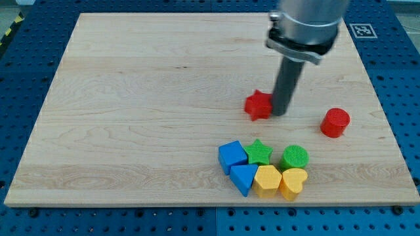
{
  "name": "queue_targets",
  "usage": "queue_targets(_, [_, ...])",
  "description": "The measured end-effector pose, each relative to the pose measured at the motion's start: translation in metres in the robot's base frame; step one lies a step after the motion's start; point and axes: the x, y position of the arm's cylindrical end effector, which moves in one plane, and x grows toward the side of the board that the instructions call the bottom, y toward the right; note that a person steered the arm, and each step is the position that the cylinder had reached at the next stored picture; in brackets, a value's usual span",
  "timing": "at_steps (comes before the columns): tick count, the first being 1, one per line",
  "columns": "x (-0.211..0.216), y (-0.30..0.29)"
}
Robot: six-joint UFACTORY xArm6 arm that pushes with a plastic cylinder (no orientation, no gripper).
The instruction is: Move the red star to the center of the board
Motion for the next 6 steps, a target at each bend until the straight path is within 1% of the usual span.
queue_targets(1, [0.0,-0.016])
queue_targets(2, [0.019,0.0])
queue_targets(3, [0.032,-0.025])
queue_targets(4, [0.0,-0.068])
queue_targets(5, [-0.043,-0.107])
queue_targets(6, [-0.023,-0.118])
